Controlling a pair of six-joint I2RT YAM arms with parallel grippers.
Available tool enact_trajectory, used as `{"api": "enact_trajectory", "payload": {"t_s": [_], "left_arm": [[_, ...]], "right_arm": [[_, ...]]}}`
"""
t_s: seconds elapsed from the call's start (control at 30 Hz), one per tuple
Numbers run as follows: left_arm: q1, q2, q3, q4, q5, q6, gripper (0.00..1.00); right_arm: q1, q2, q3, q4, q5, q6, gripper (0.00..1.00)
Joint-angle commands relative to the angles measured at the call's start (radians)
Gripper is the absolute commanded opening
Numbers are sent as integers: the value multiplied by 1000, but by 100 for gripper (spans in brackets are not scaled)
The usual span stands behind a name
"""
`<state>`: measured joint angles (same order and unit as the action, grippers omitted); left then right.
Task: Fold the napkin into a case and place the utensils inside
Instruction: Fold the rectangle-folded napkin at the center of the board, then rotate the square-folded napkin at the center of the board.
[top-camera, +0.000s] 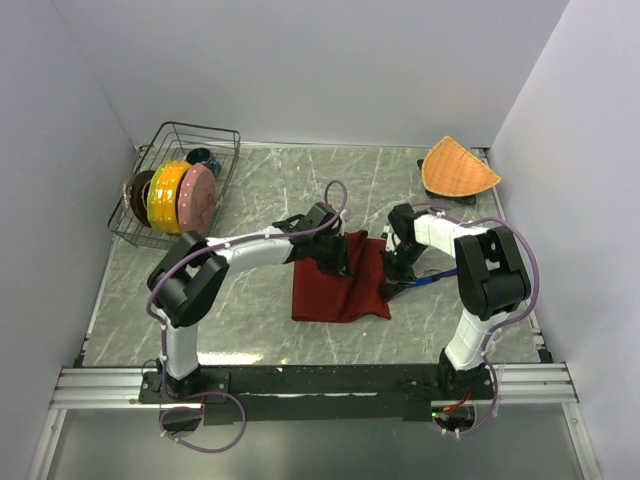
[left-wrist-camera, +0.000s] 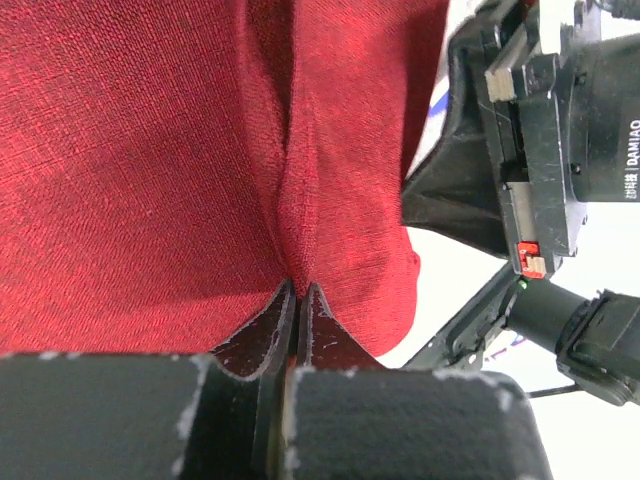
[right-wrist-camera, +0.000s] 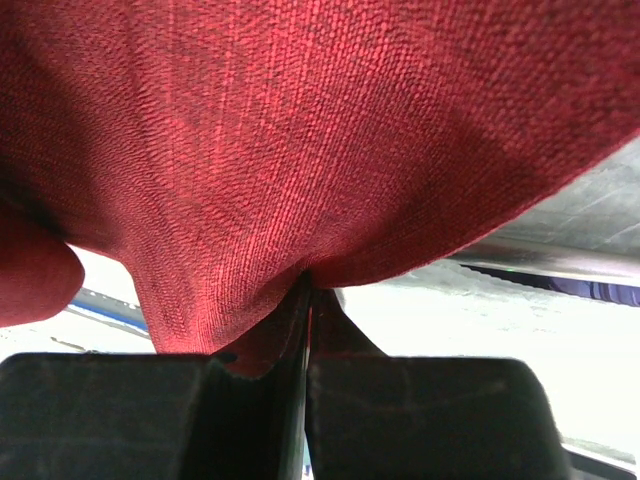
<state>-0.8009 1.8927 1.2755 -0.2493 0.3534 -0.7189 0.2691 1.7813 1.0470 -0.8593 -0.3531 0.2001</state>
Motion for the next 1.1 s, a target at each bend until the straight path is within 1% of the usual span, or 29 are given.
{"api": "enact_trajectory", "payload": {"t_s": [0.0,0.03,0.1,0.13,0.17,0.2,0.23,0.27,0.3,0.33,0.37,0.4,0.53,0.57,0.6,0.63,0.67,0.73,0.77,0.8,0.83,0.87,0.93,0.97,1.03,1.07], "left_arm": [[-24,28,64,44,85,-1,3],[-23,26,82,13,87,15,24],[12,-18,79,-56,90,61,44],[35,-47,46,-73,90,73,54],[96,-116,24,-96,111,106,60],[133,-151,1,-113,122,131,66],[173,-187,-30,-131,121,154,68],[251,-248,-40,-158,131,209,72],[290,-273,-50,-210,136,243,73],[325,-291,-59,-249,134,274,75],[382,-323,-65,-280,134,321,75],[399,-331,-70,-350,102,346,75],[494,-362,-122,-404,99,430,73],[511,-366,-131,-398,105,440,73],[526,-366,-137,-393,143,455,73],[537,-354,-133,-398,142,491,73],[539,-345,-127,-403,133,509,73],[536,-302,-104,-422,157,571,74],[536,-287,-97,-423,159,581,74],[536,-271,-84,-423,168,594,73],[534,-236,-76,-421,185,619,72],[532,-221,-71,-415,188,624,72],[519,-166,-53,-416,217,660,69],[511,-147,-47,-416,220,665,69],[484,-101,-28,-421,222,679,68],[476,-90,-24,-426,232,682,68]], "right_arm": [[-10,-10,-4,3,-1,5,0],[-11,-8,-4,5,-4,4,0],[-11,-3,-1,5,-15,4,0],[-10,0,-4,5,-33,4,0],[-8,4,-2,11,-44,7,0],[-7,13,-2,13,-58,9,0],[5,16,-1,14,-69,10,0],[12,18,-1,23,-92,16,0],[19,20,-5,31,-104,22,0],[31,20,-10,40,-118,30,0],[53,23,-22,60,-139,38,0],[71,26,-27,69,-145,53,0],[166,38,-28,158,-187,128,0],[209,52,-22,180,-196,178,0],[226,58,-13,196,-234,202,1],[249,64,20,206,-250,220,5],[268,70,47,191,-260,208,19],[289,52,86,126,-265,167,30],[283,12,88,103,-261,130,45],[257,-12,87,77,-253,108,53],[246,-34,85,13,-254,85,57],[231,-71,85,-24,-256,38,64],[196,-103,85,-125,-262,-8,73],[187,-130,87,-153,-261,-48,78],[153,-164,97,-193,-241,-76,85],[142,-189,102,-199,-241,-99,91]]}}
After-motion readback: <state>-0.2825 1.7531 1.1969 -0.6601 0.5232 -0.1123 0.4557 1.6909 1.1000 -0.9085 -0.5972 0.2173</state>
